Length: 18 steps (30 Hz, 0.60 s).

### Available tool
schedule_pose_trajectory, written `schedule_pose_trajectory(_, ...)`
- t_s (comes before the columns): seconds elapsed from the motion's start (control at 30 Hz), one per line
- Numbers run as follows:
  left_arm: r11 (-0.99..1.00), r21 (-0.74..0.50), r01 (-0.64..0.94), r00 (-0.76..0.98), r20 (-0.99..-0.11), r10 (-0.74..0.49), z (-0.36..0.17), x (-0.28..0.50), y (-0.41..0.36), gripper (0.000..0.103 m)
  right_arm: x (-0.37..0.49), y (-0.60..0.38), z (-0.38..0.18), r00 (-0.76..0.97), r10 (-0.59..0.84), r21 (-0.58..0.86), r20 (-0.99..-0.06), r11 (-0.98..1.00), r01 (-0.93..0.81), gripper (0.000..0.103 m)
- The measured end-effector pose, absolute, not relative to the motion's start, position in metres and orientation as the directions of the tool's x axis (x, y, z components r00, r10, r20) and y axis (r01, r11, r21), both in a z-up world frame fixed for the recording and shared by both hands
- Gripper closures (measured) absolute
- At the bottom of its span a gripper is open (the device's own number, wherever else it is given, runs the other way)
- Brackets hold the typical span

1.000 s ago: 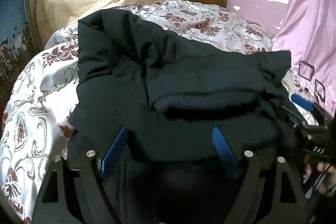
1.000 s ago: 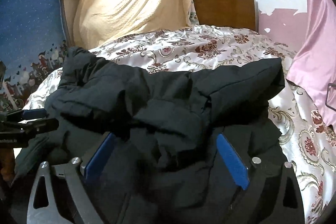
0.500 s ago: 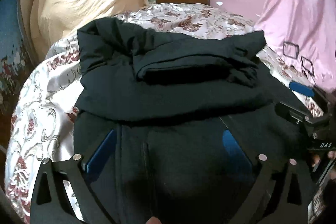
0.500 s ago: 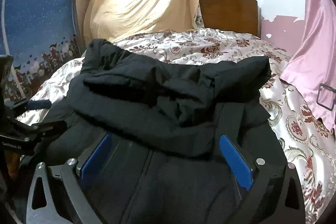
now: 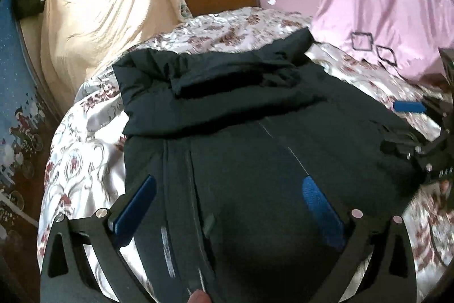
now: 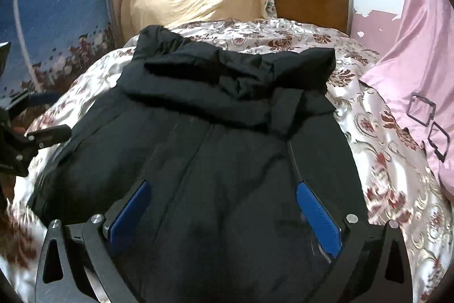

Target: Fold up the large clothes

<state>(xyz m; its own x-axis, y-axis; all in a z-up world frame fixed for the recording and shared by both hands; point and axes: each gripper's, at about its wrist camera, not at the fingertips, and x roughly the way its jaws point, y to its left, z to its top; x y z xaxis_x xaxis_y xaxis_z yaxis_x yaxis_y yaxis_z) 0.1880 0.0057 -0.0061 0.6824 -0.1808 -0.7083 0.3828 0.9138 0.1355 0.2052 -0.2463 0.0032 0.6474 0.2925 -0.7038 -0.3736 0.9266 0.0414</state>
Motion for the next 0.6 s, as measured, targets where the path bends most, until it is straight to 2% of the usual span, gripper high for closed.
schedule_pose_trajectory(0.13, 0.879, 0.139, 0.455, 0.637, -0.741, -0.213, -0.011, 0.157, 0.004, 0.001, 0.180, -0.249, 0.004, 0.603, 0.294, -0.012, -0.742, 0.893, -0.450, 0.000)
schedule_pose_trajectory(0.33, 0.784, 0.208, 0.585, 0.590, -0.772, -0.235, -0.033, 0.102, -0.003, 0.001, 0.138, -0.251, -0.014, 0.560, 0.251, -0.165, -0.789, 0.792, -0.587, 0.000)
schedule_pose_trajectory(0.47, 0.711, 0.300, 0.636, 0.596, -0.776, -0.206, -0.059, 0.078, -0.013, 0.001, 0.117, -0.257, -0.035, 0.530, 0.219, -0.219, -0.819, 0.734, -0.643, 0.000)
schedule_pose_trajectory(0.6, 0.677, 0.351, 0.646, 0.585, -0.798, -0.145, -0.086, 0.077, -0.020, 0.001, 0.110, -0.253, -0.064, 0.524, 0.127, -0.300, -0.842, 0.697, -0.651, 0.000)
